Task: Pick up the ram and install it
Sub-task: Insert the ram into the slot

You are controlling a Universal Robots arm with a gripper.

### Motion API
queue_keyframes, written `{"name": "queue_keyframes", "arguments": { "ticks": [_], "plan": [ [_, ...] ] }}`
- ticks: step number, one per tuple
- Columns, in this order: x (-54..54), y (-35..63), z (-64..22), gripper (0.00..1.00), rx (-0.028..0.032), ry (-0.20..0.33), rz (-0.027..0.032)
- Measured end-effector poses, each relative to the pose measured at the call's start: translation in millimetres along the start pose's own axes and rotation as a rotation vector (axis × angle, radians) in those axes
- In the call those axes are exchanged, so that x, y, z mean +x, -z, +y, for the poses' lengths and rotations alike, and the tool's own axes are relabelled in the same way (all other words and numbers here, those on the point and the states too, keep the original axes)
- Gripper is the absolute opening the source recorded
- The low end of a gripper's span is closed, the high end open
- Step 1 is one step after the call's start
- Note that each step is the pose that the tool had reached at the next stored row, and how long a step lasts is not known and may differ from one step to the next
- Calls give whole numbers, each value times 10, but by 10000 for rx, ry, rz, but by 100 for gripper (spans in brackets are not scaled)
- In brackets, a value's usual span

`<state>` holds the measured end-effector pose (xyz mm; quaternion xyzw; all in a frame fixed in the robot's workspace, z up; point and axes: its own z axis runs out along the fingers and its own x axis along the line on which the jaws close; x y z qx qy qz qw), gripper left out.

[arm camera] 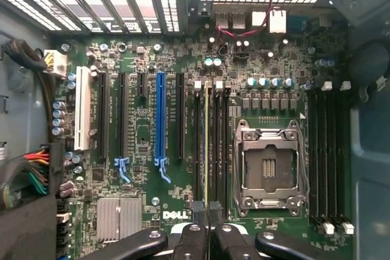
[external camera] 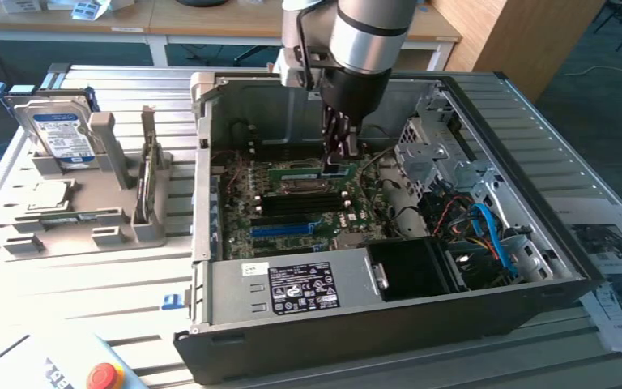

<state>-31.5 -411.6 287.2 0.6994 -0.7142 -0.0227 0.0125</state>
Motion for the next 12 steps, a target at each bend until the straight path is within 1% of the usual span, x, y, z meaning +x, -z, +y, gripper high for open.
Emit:
{"name": "queue_keyframes", "arguments": {
  "ticks": [8,12],
  "plan": [
    [3,-141,-7,12,0,0,0],
    [3,-143,-7,12,0,0,1]
  ]
}}
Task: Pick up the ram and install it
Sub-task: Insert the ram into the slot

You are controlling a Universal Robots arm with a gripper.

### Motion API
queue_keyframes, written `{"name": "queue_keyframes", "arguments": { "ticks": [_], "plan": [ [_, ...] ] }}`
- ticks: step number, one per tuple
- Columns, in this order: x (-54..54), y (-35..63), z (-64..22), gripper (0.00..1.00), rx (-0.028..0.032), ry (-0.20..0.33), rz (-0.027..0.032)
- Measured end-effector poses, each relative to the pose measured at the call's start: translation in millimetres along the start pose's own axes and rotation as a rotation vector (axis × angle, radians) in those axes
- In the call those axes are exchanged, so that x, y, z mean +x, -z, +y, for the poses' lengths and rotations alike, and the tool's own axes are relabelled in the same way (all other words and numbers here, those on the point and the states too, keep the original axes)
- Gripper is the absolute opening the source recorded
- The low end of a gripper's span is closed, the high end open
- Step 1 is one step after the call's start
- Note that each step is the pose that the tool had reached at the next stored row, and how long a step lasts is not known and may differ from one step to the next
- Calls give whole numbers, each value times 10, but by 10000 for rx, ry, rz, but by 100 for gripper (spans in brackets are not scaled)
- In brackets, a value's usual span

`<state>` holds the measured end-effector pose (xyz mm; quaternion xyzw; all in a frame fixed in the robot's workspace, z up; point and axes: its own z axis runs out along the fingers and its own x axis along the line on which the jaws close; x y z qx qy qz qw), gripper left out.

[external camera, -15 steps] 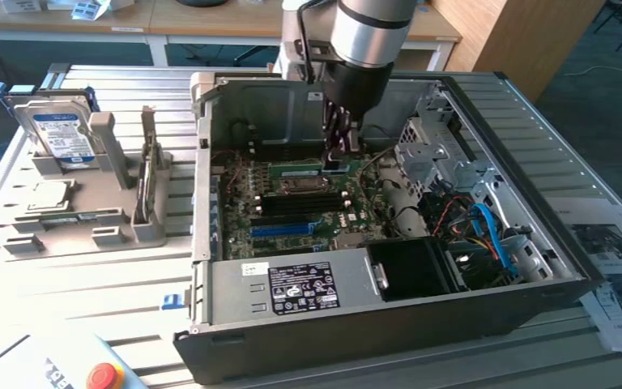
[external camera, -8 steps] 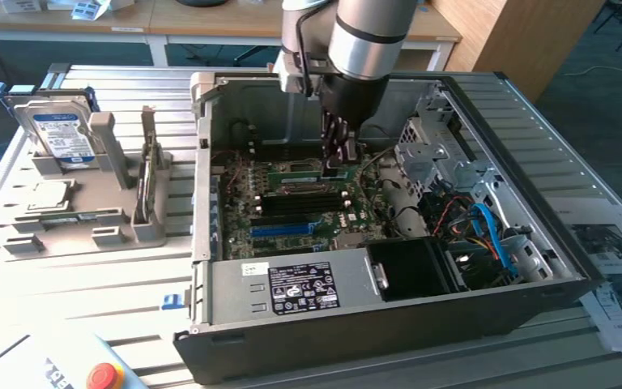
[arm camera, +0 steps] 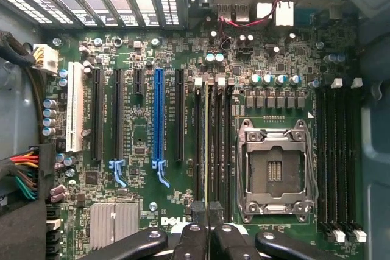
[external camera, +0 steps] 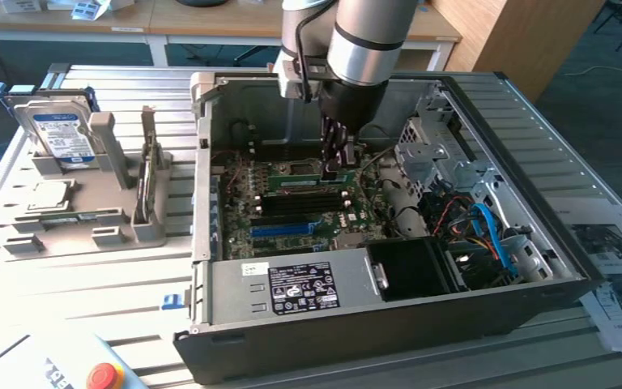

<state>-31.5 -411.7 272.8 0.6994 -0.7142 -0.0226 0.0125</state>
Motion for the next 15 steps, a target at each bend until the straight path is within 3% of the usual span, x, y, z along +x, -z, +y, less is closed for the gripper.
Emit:
{"name": "queue_keyframes", "arguments": {
  "ticks": [15],
  "plan": [
    [57,-69,6,12,0,0,-1]
  ]
}}
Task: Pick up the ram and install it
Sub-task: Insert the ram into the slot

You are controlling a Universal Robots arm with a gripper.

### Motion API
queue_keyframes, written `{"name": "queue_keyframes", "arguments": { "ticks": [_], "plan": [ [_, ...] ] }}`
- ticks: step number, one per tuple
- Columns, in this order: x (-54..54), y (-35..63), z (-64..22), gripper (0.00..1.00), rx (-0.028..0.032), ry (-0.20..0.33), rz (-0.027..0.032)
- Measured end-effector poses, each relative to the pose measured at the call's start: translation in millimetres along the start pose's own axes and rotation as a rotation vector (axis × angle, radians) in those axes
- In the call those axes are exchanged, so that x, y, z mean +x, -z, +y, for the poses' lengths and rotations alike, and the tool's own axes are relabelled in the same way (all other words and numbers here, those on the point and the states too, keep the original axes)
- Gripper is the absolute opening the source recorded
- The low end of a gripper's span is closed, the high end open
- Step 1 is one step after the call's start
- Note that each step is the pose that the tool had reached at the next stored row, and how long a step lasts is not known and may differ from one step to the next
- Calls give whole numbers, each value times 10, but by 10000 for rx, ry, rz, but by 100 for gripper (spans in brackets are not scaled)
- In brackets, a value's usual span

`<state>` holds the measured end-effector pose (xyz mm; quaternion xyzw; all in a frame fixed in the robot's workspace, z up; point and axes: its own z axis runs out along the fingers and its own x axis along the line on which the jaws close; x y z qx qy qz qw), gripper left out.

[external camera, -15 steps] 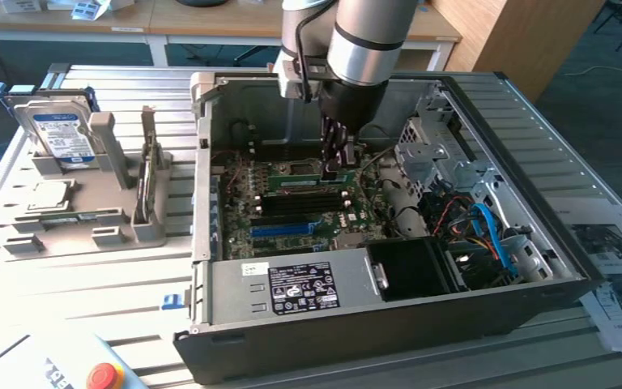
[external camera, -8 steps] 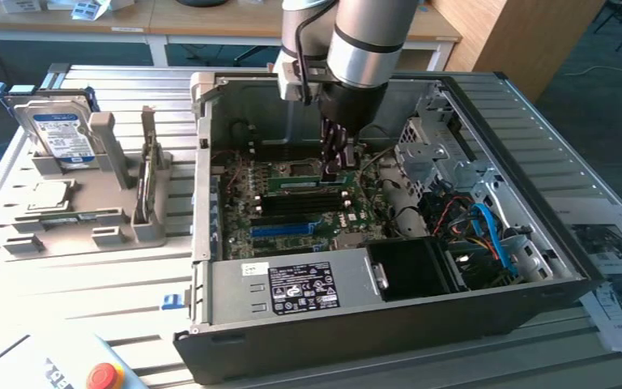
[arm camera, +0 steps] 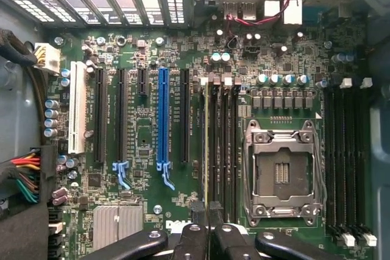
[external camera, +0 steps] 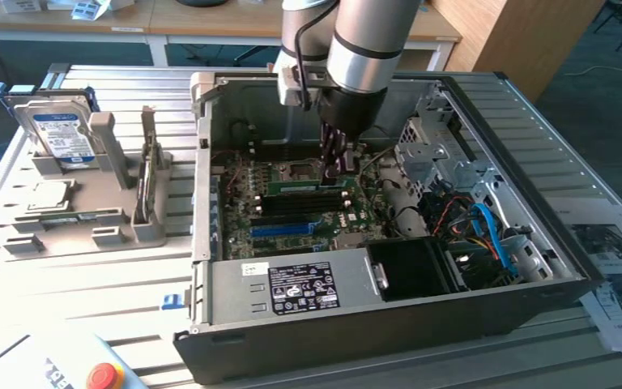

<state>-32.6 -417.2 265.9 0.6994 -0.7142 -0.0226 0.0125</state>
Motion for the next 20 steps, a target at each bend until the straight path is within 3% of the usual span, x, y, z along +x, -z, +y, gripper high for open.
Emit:
{"name": "queue_keyframes", "arguments": {
  "ticks": [14,20],
  "plan": [
    [25,-117,0,12,0,0,0],
    [26,-224,-5,12,0,1,-1]
  ]
}}
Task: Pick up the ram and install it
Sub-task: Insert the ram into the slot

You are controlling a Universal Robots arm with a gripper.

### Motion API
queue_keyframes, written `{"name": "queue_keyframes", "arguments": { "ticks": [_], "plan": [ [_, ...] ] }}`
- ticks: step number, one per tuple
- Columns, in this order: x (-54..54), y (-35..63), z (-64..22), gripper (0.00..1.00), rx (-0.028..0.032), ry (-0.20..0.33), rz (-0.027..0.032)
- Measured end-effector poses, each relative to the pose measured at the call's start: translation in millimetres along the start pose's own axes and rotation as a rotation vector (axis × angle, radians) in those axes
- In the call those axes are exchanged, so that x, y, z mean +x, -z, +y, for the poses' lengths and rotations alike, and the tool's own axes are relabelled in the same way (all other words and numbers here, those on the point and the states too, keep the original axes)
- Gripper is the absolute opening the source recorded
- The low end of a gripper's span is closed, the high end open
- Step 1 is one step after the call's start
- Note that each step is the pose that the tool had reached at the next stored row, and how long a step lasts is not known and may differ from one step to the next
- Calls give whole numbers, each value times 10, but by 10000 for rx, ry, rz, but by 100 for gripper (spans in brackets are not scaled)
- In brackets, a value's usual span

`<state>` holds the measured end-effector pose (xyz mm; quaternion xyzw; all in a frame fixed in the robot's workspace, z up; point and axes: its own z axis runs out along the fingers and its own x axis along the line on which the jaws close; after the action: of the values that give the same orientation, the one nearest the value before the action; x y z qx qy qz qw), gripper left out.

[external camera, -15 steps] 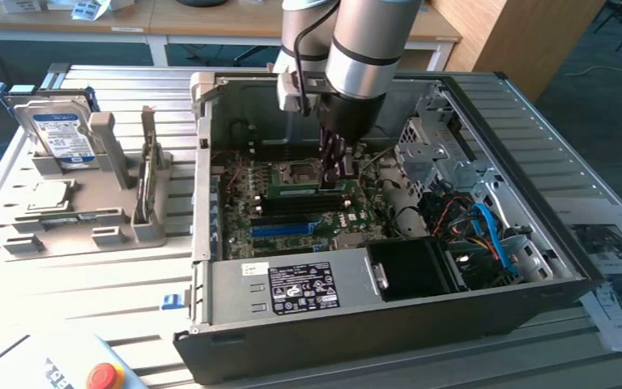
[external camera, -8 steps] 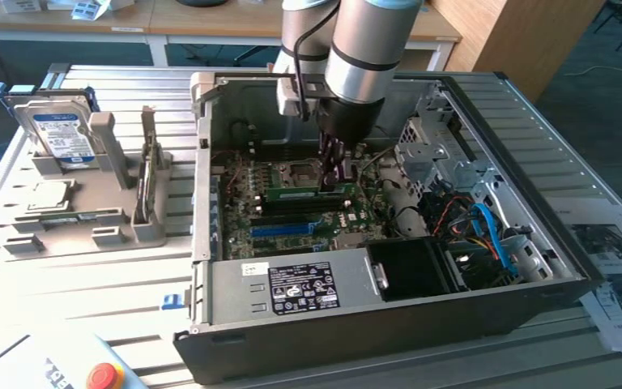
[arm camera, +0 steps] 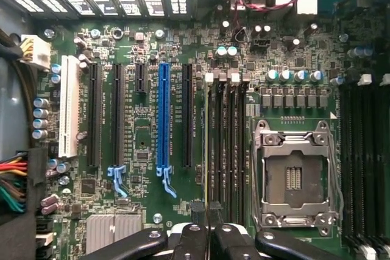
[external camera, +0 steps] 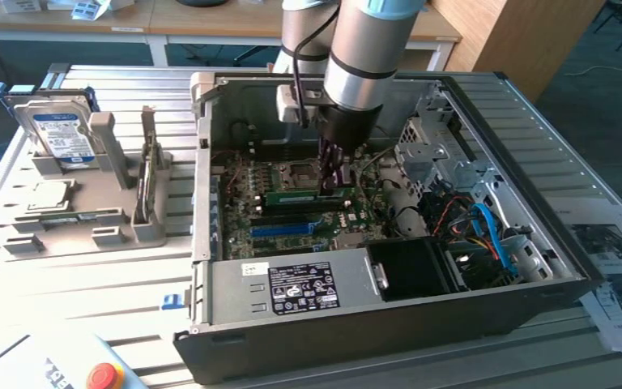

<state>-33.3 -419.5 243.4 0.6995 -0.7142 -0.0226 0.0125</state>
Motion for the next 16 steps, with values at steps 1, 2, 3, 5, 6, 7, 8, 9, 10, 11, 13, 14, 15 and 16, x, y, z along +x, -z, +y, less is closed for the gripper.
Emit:
{"name": "queue_keyframes", "arguments": {
  "ticks": [1,2,3,5,6,7,8,9,10,11,13,14,15,16],
  "plan": [
    [0,-19,-1,12,0,0,0],
    [1,-30,-1,12,0,-1,0],
    [1,-31,-1,12,-1,-1,1],
    [1,-31,-1,12,-1,-1,1],
    [1,-32,-1,12,-1,-1,2],
    [-1,-37,-1,12,0,-2,-1],
    [-3,-42,-1,12,0,-1,-1],
    [-6,-48,-1,12,0,-1,0],
    [-10,-54,0,12,-1,-2,1],
    [-15,-61,1,12,-1,-2,1],
    [-25,-72,2,12,0,-1,-2],
    [-25,-71,2,12,-1,0,-1],
    [-25,-72,2,12,0,0,-1],
    [-25,-71,2,12,0,0,0]
  ]
}}
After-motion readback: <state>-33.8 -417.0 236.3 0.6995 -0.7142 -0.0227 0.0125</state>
